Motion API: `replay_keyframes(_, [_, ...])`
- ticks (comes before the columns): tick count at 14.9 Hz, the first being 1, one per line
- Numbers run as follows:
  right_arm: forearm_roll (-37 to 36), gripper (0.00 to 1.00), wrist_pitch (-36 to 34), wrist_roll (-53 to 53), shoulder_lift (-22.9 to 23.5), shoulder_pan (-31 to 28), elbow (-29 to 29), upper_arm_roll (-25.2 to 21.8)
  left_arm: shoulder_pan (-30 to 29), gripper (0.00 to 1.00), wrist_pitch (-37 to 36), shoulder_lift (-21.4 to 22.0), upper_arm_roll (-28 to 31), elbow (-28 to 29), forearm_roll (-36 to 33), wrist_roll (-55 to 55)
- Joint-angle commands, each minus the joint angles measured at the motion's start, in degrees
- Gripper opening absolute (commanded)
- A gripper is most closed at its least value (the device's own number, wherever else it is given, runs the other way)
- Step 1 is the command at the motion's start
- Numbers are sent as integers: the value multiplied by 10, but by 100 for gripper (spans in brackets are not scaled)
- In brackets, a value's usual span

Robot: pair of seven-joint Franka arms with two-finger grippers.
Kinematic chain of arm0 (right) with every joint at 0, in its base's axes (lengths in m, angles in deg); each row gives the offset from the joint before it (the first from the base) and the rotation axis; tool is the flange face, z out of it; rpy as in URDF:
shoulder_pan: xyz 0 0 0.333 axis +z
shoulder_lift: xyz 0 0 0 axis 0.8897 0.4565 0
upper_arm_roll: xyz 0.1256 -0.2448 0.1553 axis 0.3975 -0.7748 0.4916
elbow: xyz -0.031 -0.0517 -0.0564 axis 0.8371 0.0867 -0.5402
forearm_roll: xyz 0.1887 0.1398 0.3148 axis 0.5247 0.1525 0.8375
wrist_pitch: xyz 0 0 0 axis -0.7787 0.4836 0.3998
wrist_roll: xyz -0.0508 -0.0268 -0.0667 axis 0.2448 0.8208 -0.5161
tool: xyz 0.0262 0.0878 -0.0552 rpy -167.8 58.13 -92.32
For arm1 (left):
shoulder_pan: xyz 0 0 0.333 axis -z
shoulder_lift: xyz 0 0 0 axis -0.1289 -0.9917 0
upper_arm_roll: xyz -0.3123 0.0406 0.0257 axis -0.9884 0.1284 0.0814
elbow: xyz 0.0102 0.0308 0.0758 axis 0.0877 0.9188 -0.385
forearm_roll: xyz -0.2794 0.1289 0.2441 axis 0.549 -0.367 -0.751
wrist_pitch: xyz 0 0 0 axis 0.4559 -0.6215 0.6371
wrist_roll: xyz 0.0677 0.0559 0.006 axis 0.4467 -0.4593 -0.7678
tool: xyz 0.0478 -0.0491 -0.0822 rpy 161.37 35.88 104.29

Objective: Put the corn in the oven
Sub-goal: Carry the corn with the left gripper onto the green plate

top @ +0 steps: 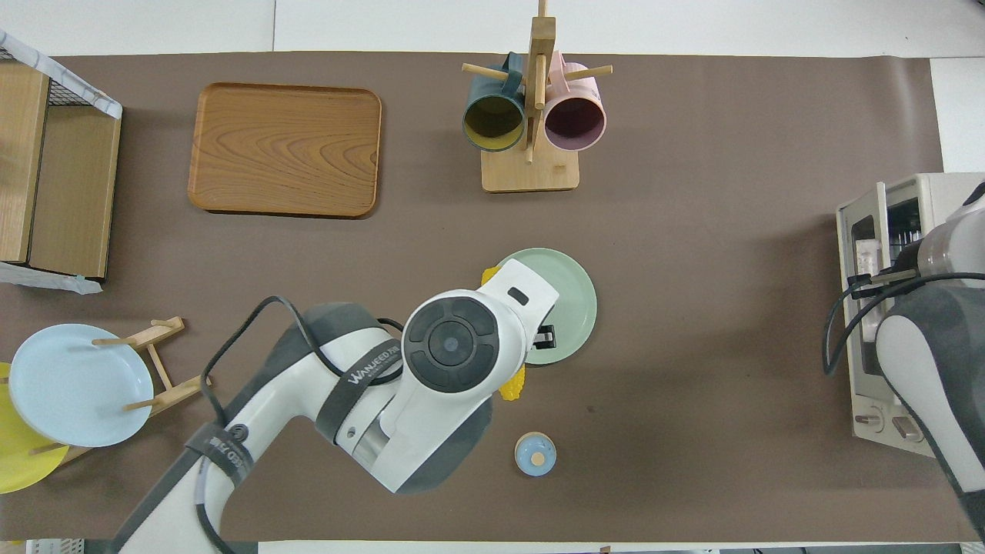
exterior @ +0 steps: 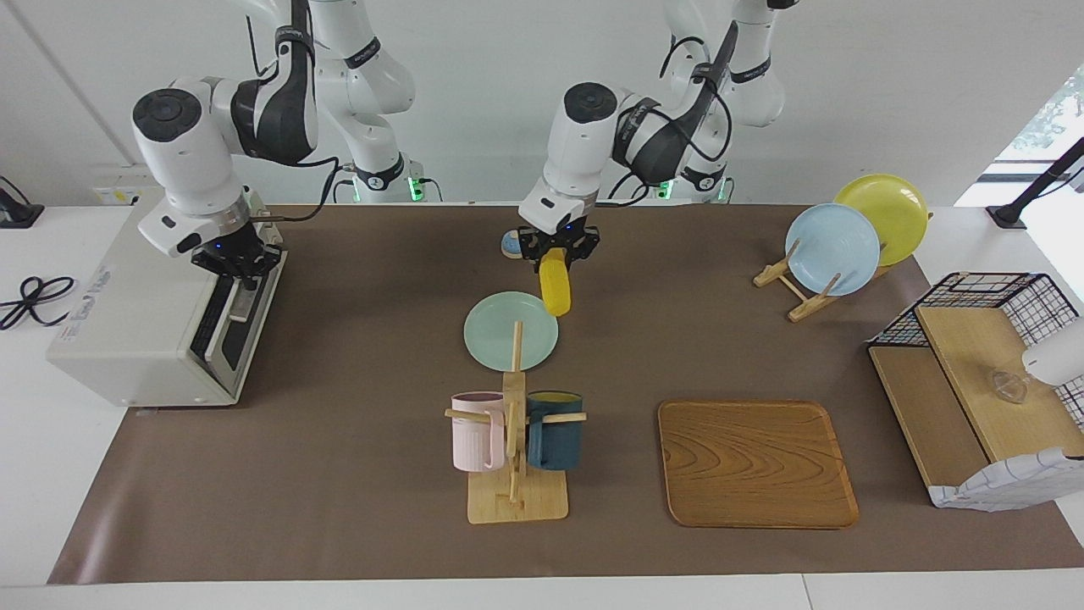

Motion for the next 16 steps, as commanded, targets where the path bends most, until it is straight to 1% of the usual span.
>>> replay_keyframes(1, [2, 0, 79, 19, 54, 0, 15, -2, 13, 0, 30, -54, 12, -37, 10, -11])
replay_keyframes(3, [29, 0, 113, 29, 77, 12, 19, -1, 15, 0, 32, -96, 13, -73, 10, -17])
replay_keyframes(4, [35, 0, 133, 34, 80, 19, 28, -1, 15, 0, 37, -105, 14, -77, 9, -19])
replay_keyframes(5, [35, 0, 154, 47, 79, 30, 41, -1, 15, 0, 45, -107, 14, -78, 9, -19])
replay_keyframes(7, [35, 0, 173, 68, 85, 38, 52, -1, 16, 0, 56, -117, 14, -78, 8, -20])
replay_keyframes(10, [37, 0, 196, 76, 116, 39, 52, 1, 15, 0, 70, -123, 14, -74, 4, -20])
replay_keyframes(12, [46, 0, 204, 98, 133, 56, 52, 2, 14, 0, 70, -124, 15, -74, 3, -17])
replay_keyframes(14, [48, 0, 216, 114, 138, 62, 52, 3, 13, 0, 69, -126, 15, -74, 3, -13])
replay_keyframes(15, [49, 0, 215, 121, 138, 73, 52, 3, 10, 18, 66, -126, 15, -74, 2, -8])
replay_keyframes(16, [49, 0, 215, 127, 138, 77, 52, 3, 9, 99, 62, -126, 15, -74, -3, 3])
